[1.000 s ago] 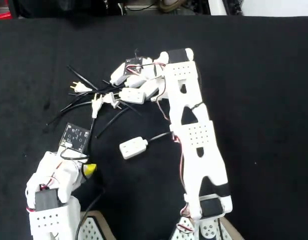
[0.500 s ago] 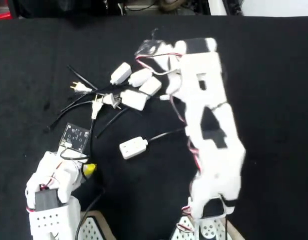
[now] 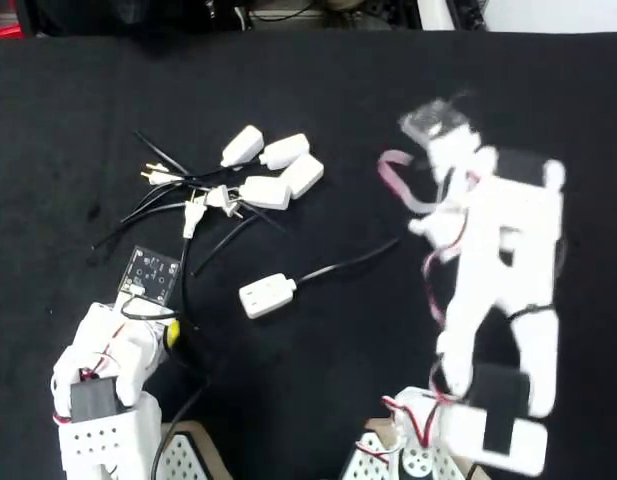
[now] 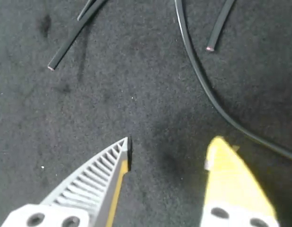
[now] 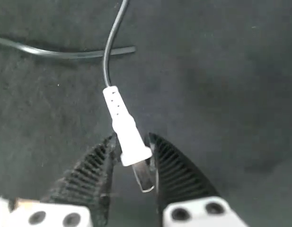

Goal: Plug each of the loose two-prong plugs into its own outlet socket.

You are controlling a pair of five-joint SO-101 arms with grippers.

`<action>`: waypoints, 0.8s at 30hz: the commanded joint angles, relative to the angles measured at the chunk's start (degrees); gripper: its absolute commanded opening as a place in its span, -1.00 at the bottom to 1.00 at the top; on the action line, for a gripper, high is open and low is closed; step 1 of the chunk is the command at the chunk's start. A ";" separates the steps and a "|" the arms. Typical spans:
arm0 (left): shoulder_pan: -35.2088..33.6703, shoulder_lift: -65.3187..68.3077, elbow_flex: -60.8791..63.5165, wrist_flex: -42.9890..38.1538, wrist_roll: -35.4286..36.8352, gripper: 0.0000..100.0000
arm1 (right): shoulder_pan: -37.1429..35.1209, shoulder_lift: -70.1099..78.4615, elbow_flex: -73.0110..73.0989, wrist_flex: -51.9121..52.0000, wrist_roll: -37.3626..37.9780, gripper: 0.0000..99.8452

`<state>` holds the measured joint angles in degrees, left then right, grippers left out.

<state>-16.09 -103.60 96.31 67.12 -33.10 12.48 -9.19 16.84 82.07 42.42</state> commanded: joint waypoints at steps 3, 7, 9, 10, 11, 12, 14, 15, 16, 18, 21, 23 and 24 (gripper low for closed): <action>-0.13 -0.44 1.01 -1.14 -0.18 -0.55 | -5.89 -6.90 26.68 -14.95 -4.75 -0.98; -0.13 -0.44 1.01 -1.05 -0.18 -0.55 | -6.68 -2.68 28.00 -14.59 -2.11 -0.97; -0.13 -0.44 1.01 -1.05 -0.18 -0.55 | -8.00 1.10 28.00 -13.98 0.09 -0.97; -0.13 -0.44 1.01 -1.05 -0.18 -0.55 | -8.97 3.21 27.74 -13.80 0.79 -0.97; -0.13 -0.44 1.01 -1.05 -0.18 -0.55 | -10.11 5.41 27.56 -13.98 1.32 -0.96; -0.13 -0.44 1.01 -1.05 -0.18 -0.55 | -11.34 7.52 26.95 -13.89 1.67 -0.93; -0.13 -0.44 1.01 -1.05 -0.18 -0.55 | -13.63 11.21 25.45 -13.80 2.02 -0.83; -0.13 -0.44 1.01 -1.05 -0.18 -0.55 | -14.68 12.88 24.40 -13.80 2.02 -0.78; -0.13 -0.44 1.01 -1.05 -0.18 -0.55 | -15.74 14.55 23.16 -13.80 2.02 -0.76; -0.13 -0.44 1.01 -1.05 -0.18 -0.55 | -17.23 17.71 20.62 -13.71 1.93 -0.78; -0.13 -0.44 1.01 -1.05 -0.18 -0.55 | -18.99 22.20 16.31 -11.52 1.93 -0.78; -0.13 -0.44 1.01 -1.05 -0.18 -0.55 | -19.87 25.27 12.26 -8.35 2.11 -0.78; -0.13 -0.44 1.01 -1.05 -0.18 -0.55 | -20.22 26.68 10.15 -6.68 2.73 -0.78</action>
<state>-16.09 -103.60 96.31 67.12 -33.10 -3.96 10.95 34.42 71.87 43.91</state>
